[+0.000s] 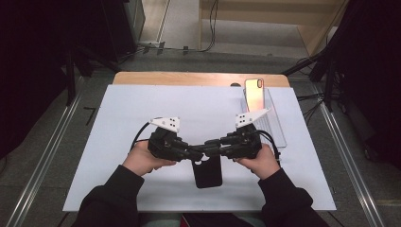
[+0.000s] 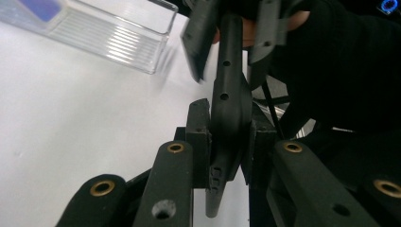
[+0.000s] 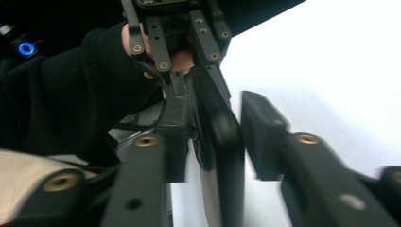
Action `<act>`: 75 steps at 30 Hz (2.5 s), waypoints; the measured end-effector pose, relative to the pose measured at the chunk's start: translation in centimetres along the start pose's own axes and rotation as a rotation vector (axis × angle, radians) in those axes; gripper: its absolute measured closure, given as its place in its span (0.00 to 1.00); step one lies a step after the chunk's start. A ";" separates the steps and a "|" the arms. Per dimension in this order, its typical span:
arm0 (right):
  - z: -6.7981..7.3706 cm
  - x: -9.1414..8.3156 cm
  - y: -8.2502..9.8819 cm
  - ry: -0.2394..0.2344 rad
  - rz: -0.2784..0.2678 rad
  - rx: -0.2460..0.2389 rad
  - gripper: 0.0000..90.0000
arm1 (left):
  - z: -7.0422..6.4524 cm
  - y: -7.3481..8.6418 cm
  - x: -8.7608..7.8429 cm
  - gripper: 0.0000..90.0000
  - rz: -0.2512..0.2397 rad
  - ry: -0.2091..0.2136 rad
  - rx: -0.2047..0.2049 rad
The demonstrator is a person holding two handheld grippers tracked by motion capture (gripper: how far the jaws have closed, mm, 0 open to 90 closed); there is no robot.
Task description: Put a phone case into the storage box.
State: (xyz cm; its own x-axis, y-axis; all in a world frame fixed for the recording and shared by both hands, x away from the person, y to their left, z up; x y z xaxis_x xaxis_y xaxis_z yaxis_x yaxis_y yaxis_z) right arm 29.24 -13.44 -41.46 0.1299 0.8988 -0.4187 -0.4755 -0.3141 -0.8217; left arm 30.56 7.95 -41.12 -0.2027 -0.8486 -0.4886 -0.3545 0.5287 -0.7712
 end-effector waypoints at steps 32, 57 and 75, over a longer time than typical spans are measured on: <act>0.0 1.9 1.9 0.362 0.018 -0.002 0.00 | 0.8 -0.6 -3.3 0.85 -0.093 -0.358 -0.298; 1.2 5.9 1.9 0.594 -0.033 0.045 0.00 | -0.3 -1.2 -0.6 0.85 -0.114 -0.431 -0.365; 1.0 5.9 1.5 0.603 -0.031 0.052 0.14 | -0.8 -1.4 0.0 0.75 -0.111 -0.412 -0.362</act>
State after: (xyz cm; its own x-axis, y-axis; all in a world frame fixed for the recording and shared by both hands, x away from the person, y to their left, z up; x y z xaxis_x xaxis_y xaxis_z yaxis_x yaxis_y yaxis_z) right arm 28.43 -8.34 -44.80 0.6073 0.5710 -0.5524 -0.5033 -0.2615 -0.8236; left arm 30.34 7.19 -39.71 0.2018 -0.7836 -0.5875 -0.6587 0.3353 -0.6735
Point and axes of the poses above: each handheld gripper's, and its own axes: x roughly forward along the jaws, y roughly out of its underside, z roughly to its left, the point moved 3 cm from there along x, roughly forward along the jaws, and after that the axes turned 5 degrees about y, right-handed, at the moved point
